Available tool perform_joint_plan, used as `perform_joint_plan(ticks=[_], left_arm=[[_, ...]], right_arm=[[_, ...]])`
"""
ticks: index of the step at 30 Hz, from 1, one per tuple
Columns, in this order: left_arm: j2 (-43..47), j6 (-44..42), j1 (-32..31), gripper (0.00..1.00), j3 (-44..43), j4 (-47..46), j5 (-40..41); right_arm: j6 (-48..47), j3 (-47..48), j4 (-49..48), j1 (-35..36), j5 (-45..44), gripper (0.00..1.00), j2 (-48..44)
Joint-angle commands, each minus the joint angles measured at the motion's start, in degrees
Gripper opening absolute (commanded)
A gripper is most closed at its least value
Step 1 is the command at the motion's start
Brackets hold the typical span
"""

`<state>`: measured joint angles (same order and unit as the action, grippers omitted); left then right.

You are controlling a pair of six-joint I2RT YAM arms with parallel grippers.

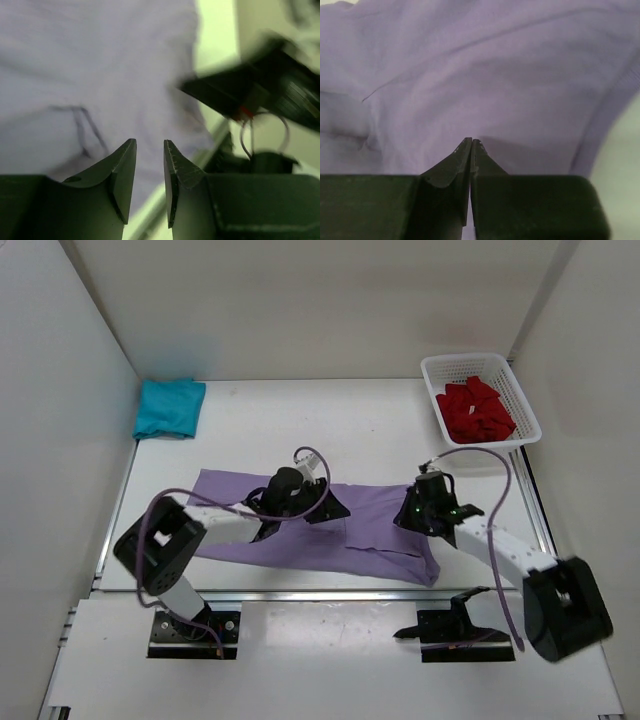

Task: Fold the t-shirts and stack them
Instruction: Fold the other side of the tshirt into a rectangle, then rotate the tshirt 90 degrees

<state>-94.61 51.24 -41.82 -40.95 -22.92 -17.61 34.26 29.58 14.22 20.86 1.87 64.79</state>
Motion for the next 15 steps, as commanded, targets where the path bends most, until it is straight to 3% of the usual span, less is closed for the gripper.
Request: perform_joint_plan(ticks=[1, 6, 8, 11, 14, 15], left_arm=[[8.5, -1.0, -0.5, 0.40, 5.8, -1.6, -1.6], [17.5, -2.0, 2.4, 0.41, 13.7, 0.1, -3.5], [20.6, -2.1, 4.8, 0.41, 16.5, 0.9, -3.8], [25.1, -2.6, 8.1, 0.41, 18.9, 3.3, -4.9], [28.9, -3.5, 11.0, 0.42, 19.8, 6.9, -5.3], [30.4, -3.9, 12.9, 0.42, 20.2, 8.4, -5.6]], right_arm=[[-3.0, 3.6, -7.5, 1.0, 0.6, 0.00, 8.7], [-5.6, 10.6, -10.6, 1.2, 1.0, 0.00, 22.4], [-7.6, 17.5, -9.7, 0.0, 3.1, 0.01, 32.7], [-11.7, 36.5, -2.2, -2.5, 6.0, 0.00, 48.0], [-16.7, 65.0, 11.2, -3.4, 5.5, 0.00, 64.9], [-18.0, 80.5, 18.5, -3.9, 6.2, 0.00, 72.2]])
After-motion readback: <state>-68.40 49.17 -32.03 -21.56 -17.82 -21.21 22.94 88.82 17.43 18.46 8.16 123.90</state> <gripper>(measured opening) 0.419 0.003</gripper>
